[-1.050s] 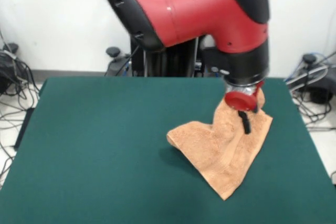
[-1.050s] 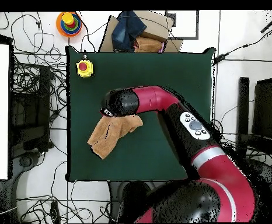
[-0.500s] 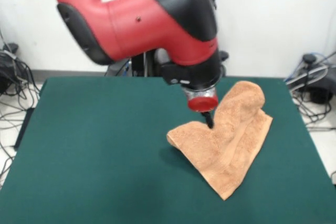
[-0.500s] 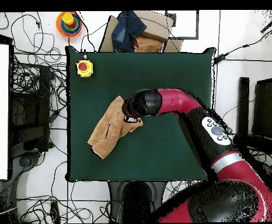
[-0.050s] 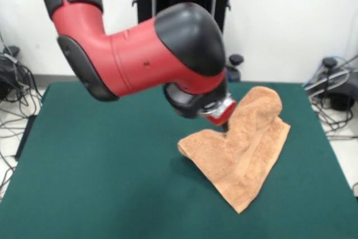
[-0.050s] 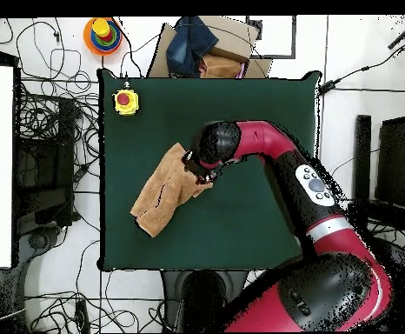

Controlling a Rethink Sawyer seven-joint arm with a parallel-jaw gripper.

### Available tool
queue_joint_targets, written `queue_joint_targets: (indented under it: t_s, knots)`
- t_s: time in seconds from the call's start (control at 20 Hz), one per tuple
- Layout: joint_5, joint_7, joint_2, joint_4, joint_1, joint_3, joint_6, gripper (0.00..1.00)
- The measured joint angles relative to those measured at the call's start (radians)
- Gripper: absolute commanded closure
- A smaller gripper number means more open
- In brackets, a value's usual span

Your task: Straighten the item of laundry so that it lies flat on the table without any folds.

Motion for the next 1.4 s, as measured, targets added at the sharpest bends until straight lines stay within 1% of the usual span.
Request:
queue_joint_targets:
  t_s: [0.05,0.15,0.2,0.25,0.35,0.5,0.55,0.75,1.0,1.1,1.4]
  knots:
    - [0.001,-0.063,0.006,-0.006,0.004,0.009,0.014,0.0]
    - [0.001,-0.232,0.016,-0.014,0.013,0.037,0.045,0.0]
    - [0.003,-0.278,0.018,-0.015,0.015,0.046,0.052,0.0]
    - [0.012,-0.393,0.023,-0.014,0.021,0.07,0.066,0.0]
    - [0.034,-0.534,0.029,-0.014,0.027,0.11,0.077,0.0]
    - [0.058,-0.621,0.03,-0.014,0.031,0.141,0.081,0.0]
    - [0.075,-0.666,0.03,-0.014,0.032,0.163,0.085,0.0]
    - [0.112,-0.733,0.027,-0.018,0.04,0.204,0.124,0.0]
    - [0.113,-0.739,0.031,-0.052,0.07,0.217,0.19,0.0]
    - [0.113,-0.739,0.037,-0.083,0.092,0.22,0.22,0.0]
    - [0.11,-0.764,0.085,-0.228,0.172,0.225,0.281,0.0]
